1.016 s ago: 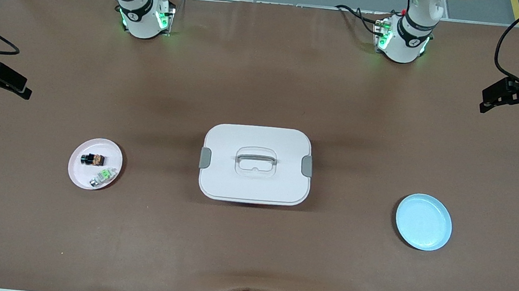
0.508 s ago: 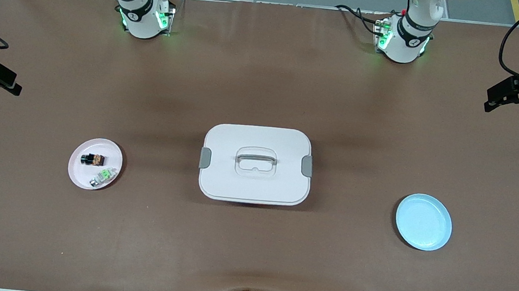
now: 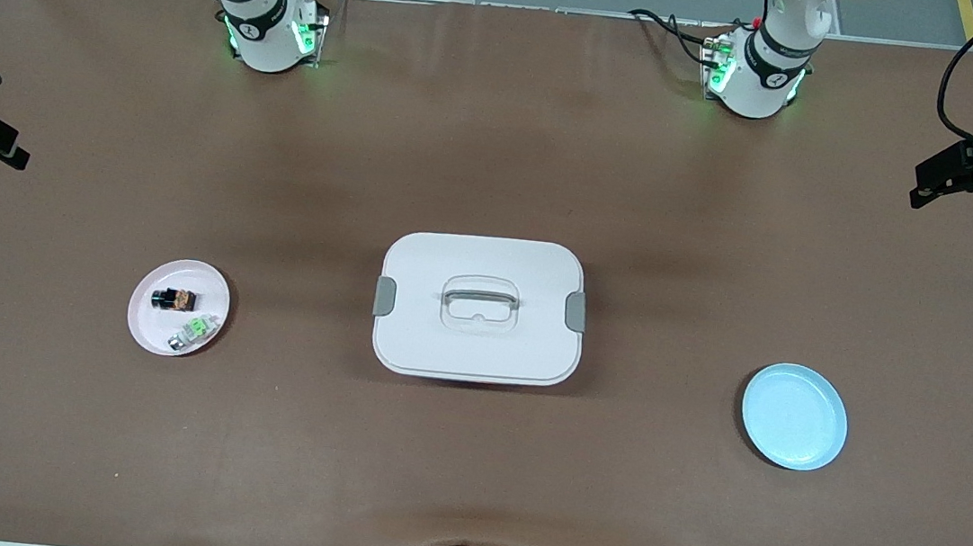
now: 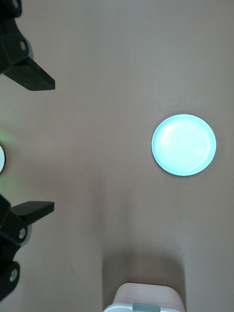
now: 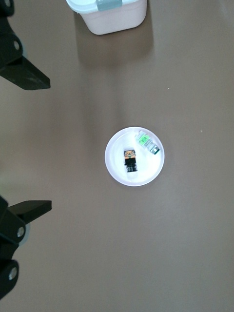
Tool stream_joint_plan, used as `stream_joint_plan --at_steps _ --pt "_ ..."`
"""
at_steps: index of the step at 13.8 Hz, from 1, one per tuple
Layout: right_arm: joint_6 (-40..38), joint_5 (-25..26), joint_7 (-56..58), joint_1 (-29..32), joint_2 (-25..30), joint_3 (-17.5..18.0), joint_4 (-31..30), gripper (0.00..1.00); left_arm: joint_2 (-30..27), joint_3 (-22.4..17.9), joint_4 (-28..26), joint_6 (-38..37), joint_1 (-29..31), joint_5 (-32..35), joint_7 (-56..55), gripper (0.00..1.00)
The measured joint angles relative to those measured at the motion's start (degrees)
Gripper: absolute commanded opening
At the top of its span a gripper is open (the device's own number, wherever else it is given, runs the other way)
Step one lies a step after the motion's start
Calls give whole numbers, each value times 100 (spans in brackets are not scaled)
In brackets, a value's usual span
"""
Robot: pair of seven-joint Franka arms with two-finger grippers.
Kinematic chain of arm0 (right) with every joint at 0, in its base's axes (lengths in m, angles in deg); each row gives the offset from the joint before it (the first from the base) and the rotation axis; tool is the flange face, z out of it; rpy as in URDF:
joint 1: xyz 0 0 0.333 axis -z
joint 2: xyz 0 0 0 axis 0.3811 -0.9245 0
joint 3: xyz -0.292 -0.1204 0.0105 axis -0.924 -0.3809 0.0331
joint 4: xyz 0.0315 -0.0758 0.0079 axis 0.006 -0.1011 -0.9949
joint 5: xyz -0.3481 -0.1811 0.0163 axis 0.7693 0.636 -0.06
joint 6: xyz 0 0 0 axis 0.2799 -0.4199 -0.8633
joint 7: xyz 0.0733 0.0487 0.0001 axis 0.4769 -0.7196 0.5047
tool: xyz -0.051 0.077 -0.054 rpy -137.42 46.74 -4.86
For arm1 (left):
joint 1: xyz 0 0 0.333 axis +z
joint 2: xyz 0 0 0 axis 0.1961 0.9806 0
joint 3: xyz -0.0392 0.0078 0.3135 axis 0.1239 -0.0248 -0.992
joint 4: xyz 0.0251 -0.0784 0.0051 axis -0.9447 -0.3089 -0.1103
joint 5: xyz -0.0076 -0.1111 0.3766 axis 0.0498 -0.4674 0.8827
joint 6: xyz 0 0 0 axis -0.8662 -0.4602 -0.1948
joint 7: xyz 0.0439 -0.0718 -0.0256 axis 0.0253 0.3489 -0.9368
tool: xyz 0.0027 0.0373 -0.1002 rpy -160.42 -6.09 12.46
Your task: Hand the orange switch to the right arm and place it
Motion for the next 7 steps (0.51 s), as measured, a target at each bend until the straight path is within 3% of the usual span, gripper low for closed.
stream_joint_plan --at_steps 7 --pt "478 -10 7 34 727 32 -1128 100 -9 1 -20 -24 0 0 0 100"
